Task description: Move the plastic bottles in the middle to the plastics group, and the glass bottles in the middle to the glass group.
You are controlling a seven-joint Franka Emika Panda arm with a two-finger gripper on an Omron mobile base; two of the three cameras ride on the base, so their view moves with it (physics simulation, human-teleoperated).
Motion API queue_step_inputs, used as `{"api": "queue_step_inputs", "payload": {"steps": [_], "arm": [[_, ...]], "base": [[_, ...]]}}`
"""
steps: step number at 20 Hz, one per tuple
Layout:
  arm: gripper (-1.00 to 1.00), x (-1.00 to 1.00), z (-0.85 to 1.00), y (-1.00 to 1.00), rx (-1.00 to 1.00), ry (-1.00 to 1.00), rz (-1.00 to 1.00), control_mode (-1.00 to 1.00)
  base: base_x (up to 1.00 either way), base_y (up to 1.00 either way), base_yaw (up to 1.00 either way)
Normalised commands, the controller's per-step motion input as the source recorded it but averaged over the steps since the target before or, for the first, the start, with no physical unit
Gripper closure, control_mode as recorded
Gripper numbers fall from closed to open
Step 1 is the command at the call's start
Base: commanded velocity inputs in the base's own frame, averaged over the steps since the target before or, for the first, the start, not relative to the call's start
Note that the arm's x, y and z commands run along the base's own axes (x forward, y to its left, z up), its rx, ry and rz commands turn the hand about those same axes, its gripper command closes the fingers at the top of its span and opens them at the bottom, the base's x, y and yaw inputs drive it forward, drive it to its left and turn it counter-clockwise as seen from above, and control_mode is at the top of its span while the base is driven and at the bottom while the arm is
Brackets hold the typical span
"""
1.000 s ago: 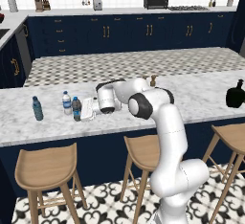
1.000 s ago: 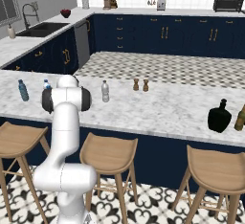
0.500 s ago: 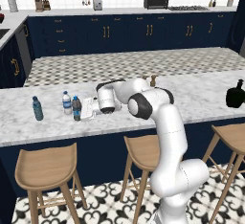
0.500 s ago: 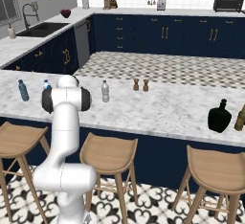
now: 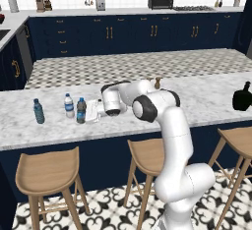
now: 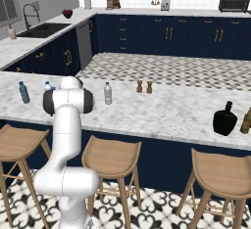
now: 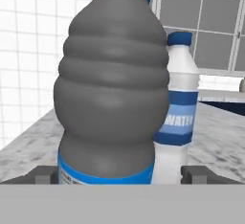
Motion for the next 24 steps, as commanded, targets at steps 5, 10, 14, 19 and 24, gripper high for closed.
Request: {"api": "queue_step_inputs", "payload": {"steps": [5,10,14,19,24], "arm": [[-1.0,-0.05,0.0,-0.23,0.0,-0.04,0.01,-1.0],[-1.0,-0.11,0.0,-0.06,0.0,-0.02,0.0,-1.0],[-1.0,0.0,0.0,-0.06,0.0,0.0,0.0,-1.0],[-1.0,-0.01,0.02,-0.44,0.0,0.0,0.0,-1.0],[-1.0,-0.12,0.16,-0.57,0.0,0.0,0.0,-1.0]], "base": [[0.0,0.0,0.0],[0.0,0.0,0.0],[0.0,0.0,0.0],[0.0,0.0,0.0],[0.0,0.0,0.0]]}}
